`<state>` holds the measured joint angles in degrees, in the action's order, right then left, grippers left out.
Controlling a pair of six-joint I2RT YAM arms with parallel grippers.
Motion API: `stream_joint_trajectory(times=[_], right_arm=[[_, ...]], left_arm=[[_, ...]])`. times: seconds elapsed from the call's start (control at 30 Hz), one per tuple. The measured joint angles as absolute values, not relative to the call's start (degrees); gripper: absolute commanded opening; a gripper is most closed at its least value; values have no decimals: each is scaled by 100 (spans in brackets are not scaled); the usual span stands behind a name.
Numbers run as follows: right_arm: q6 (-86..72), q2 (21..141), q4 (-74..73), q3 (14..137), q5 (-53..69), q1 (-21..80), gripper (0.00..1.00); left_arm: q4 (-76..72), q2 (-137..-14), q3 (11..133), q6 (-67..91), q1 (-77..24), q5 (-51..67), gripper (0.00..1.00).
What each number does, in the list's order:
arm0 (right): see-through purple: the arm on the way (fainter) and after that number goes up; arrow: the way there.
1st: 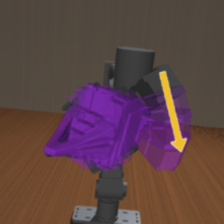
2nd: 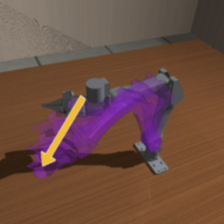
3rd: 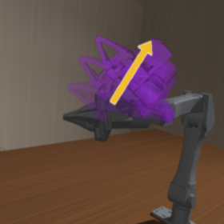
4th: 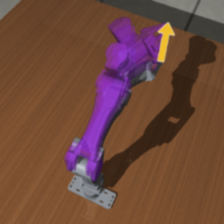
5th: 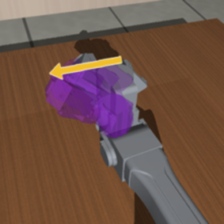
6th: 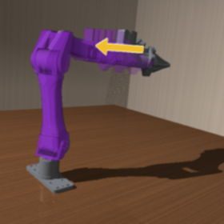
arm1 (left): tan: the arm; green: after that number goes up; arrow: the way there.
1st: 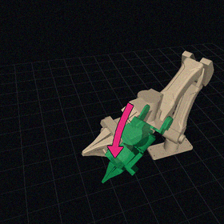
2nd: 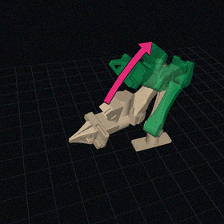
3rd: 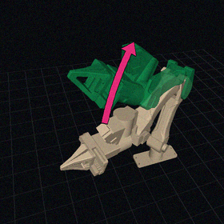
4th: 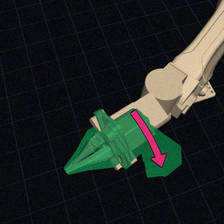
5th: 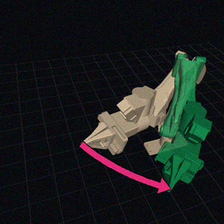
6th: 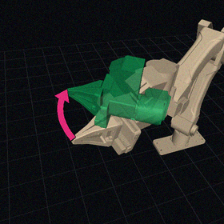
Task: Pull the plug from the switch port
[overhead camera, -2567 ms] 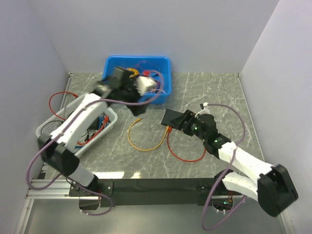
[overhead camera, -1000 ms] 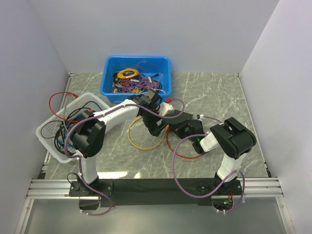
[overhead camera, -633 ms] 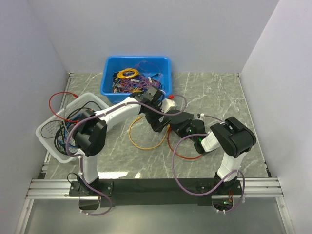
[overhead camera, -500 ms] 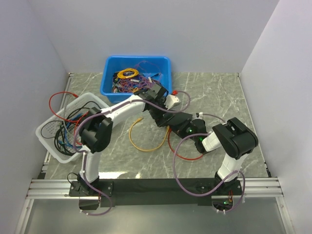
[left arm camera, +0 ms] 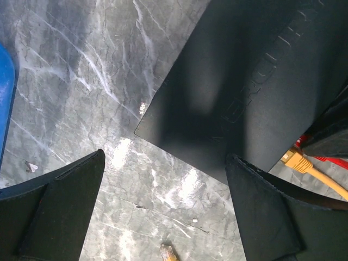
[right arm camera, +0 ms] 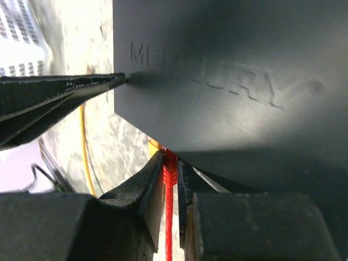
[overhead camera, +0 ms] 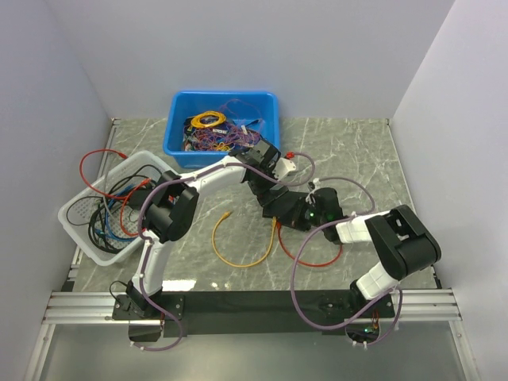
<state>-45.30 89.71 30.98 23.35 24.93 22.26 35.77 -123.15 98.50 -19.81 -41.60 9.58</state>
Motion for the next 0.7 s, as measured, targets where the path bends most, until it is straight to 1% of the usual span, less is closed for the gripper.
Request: stream_joint_trajectory(times=[0.2,0.4,0.6,0.7], right_arm=[[-3701,8930,2222,2659,3124,2174,0],[-2921,8329,1538,2663,3653,2169,0],[-2720,7529,1039,2668,3352,2067,0],[-2814,6652,716,2670,2790,2047,0]], left_arm=[[3577,-12315,9850,-1986,-4160,934,99],[3579,-12315,9850,-1984,-4160,932,99],[3627,-12291,9850,-2005,-4160,930,99],[3870,-12204,9883,-2023,-4158,928,99]])
